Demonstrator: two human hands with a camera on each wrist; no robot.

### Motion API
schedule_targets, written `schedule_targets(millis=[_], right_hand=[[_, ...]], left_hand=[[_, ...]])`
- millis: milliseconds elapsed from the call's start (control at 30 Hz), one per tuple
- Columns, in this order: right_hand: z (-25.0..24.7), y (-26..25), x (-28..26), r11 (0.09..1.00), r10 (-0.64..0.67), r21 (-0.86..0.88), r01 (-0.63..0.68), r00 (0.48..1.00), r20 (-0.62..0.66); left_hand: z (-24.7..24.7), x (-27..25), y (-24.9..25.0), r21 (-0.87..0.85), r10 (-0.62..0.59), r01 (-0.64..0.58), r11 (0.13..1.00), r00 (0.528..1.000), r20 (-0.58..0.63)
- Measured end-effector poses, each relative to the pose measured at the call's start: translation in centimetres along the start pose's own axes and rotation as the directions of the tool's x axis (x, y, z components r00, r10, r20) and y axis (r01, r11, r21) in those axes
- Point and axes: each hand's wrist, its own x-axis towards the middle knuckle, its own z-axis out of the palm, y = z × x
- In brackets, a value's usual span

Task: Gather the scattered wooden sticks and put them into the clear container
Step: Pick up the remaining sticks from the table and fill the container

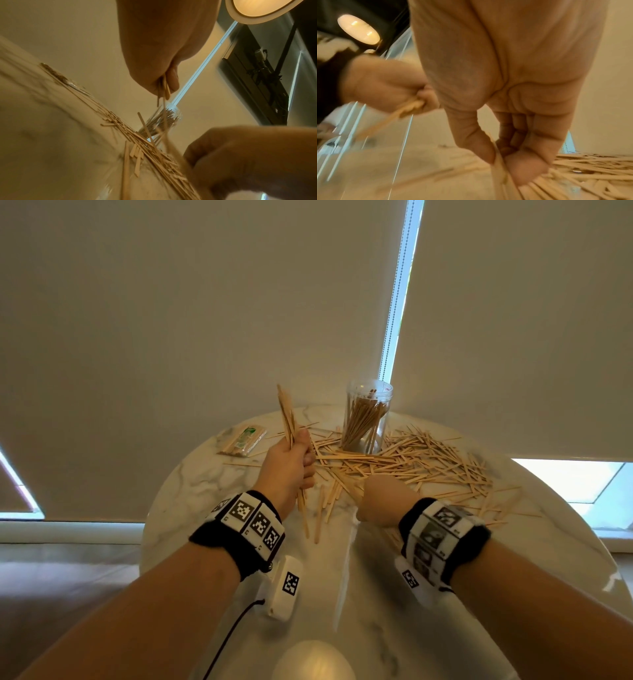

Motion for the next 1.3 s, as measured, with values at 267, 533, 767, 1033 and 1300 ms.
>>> schedule_targets(millis=[267,533,767,1033,1300], right_hand=[[-5.9,0.2,-1.9,0.620,-0.020,0.732,0.283,0.938,-0.346],[-7.5,1.0,-1.0,0.668,-0.062,0.638,0.383,0.883,-0.465],[-9.5,1.0,-1.1,0.748,-0.075,0.490,0.447,0.791,-0.607],[-8.2,1.9,-0.2,0.641,-0.058,0.550,0.535,0.748,-0.661],[-8.3,0.9,-1.9,0.811,-0.237,0.363,0.459,0.825,-0.513]], left_hand=[[3.3,-1.3,0.2,0.053,-0.053,0.046,0.998,0.989,0.135],[4.7,-1.8,-0.5,0.138,0.031,-0.055,0.989,0.985,0.167],[5.7,-3.0,0.2,0.281,-0.032,-0.080,0.956,0.927,0.374],[5.9,-3.2,-0.1,0.182,-0.141,0.073,0.981,0.907,0.398],[5.9,-2.9,-0.1,0.285,-0.039,-0.073,0.956,0.929,0.369]])
